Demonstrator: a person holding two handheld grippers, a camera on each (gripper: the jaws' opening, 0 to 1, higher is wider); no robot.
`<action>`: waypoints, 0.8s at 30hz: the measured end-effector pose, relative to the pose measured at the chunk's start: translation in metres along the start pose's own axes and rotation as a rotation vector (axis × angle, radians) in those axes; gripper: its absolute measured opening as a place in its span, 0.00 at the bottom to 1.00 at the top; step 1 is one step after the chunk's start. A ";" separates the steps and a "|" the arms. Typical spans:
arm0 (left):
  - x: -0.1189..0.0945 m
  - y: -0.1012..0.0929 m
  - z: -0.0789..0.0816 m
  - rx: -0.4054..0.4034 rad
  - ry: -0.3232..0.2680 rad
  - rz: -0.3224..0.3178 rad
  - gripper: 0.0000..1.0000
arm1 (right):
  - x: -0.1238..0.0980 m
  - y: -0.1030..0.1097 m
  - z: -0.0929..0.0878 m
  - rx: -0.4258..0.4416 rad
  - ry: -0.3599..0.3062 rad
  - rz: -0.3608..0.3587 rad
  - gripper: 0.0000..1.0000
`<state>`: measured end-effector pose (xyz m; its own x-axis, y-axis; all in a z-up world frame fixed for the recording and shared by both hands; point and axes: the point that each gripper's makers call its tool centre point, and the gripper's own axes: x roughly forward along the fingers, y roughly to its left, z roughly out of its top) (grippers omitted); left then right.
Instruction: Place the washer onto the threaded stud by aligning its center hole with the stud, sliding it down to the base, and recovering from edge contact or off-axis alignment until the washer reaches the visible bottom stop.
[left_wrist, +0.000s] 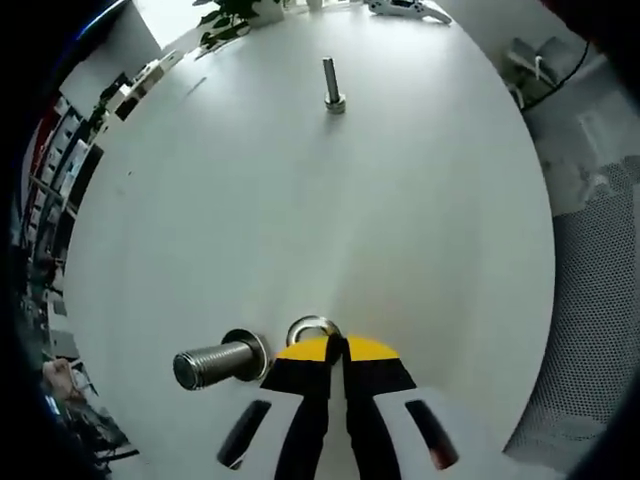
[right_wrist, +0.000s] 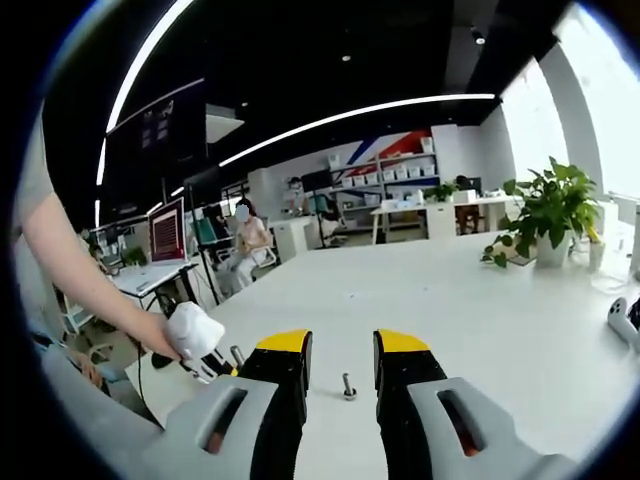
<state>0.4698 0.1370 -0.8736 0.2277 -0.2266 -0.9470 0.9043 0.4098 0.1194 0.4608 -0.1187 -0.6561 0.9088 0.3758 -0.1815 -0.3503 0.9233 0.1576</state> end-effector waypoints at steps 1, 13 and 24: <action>0.000 0.000 0.000 -0.002 -0.003 0.002 0.01 | 0.000 0.000 0.000 -0.001 0.000 0.000 0.27; -0.007 0.004 0.000 0.004 -0.044 0.039 0.01 | 0.001 0.000 0.002 -0.022 -0.007 0.002 0.28; -0.022 0.002 0.003 0.011 -0.080 0.055 0.01 | 0.000 0.002 0.003 -0.027 -0.011 0.002 0.29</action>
<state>0.4675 0.1400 -0.8512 0.3045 -0.2745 -0.9121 0.8937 0.4137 0.1738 0.4608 -0.1175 -0.6526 0.9106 0.3765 -0.1704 -0.3575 0.9245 0.1319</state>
